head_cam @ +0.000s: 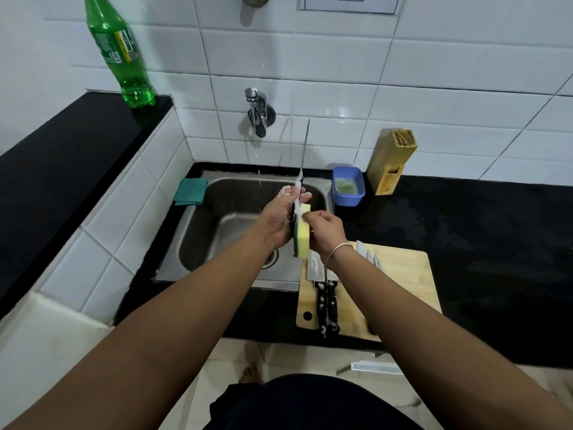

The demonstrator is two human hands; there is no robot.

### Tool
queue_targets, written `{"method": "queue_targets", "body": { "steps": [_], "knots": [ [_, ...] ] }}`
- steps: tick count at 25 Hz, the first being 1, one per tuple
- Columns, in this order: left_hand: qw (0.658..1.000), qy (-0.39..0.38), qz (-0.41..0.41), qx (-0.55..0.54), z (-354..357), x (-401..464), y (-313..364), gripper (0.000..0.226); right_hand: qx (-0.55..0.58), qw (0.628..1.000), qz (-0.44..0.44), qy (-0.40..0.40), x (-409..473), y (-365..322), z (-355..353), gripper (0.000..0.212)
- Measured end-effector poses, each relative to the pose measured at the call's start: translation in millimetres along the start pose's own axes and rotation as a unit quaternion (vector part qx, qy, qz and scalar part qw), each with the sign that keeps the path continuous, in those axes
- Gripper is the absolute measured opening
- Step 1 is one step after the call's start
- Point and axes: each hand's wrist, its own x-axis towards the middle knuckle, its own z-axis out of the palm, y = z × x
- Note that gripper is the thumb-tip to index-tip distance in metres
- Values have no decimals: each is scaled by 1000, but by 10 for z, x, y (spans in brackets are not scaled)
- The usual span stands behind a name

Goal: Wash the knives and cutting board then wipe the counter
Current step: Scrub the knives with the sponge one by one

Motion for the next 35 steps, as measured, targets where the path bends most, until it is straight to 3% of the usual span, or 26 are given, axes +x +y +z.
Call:
{"method": "queue_targets", "body": {
  "steps": [2,4,5,7,9,10,13,14,17,18,19,21,22,25,28,30,32,33,35],
  "knots": [
    [1000,13,11,25,-36,9,-5,15,-37,999,-29,0,-5,44,5,9],
    [1000,26,0,17,-51,-17,-28,26,-142,979,-144,35,-44,67,13,10],
    [1000,23,-3,-3,-44,-38,-21,27,-209,950,-226,39,-74,78,9,11],
    [1000,13,9,-19,-53,-39,12,29,-326,852,-409,-4,-128,128,-54,15],
    [1000,6,14,-15,-64,-39,35,27,-396,758,-516,-48,-127,177,-153,22],
    [1000,3,9,-8,-65,-46,27,23,-412,743,-526,-42,-112,169,-175,24],
    [999,23,-11,43,-24,-74,-22,10,-405,771,-490,32,-91,84,-124,24],
    [998,30,-26,47,-5,-78,-6,13,-423,748,-511,31,-87,79,-112,22],
    [995,3,-93,34,-11,-105,64,50,-511,605,-605,-78,-40,98,-249,21],
    [993,-11,-107,51,-31,-110,63,57,-527,593,-602,-92,-10,76,-296,23],
    [990,-18,-117,76,-47,-114,44,62,-527,615,-582,-77,22,46,-313,24],
    [987,-21,-126,97,-53,-105,-10,67,-489,707,-510,-5,67,-16,-270,26],
    [988,-21,-128,87,-57,-95,-16,68,-482,725,-492,12,67,-21,-236,26],
    [991,-32,-132,18,-107,-63,66,73,-487,662,-564,-76,71,63,-254,26],
    [991,-36,-128,1,-164,-67,92,56,-481,609,-613,-148,100,68,-341,27],
    [993,-26,-111,36,-185,-59,43,34,-475,630,-599,-136,112,67,-329,28],
    [990,-15,-101,99,-205,-40,17,29,-463,672,-568,-104,89,70,-286,29],
    [984,-6,-107,140,-224,-44,14,29,-480,667,-562,-98,103,67,-290,29],
    [967,13,-130,218,-304,-72,15,27,-540,614,-563,-119,137,54,-320,28]
  ]
}}
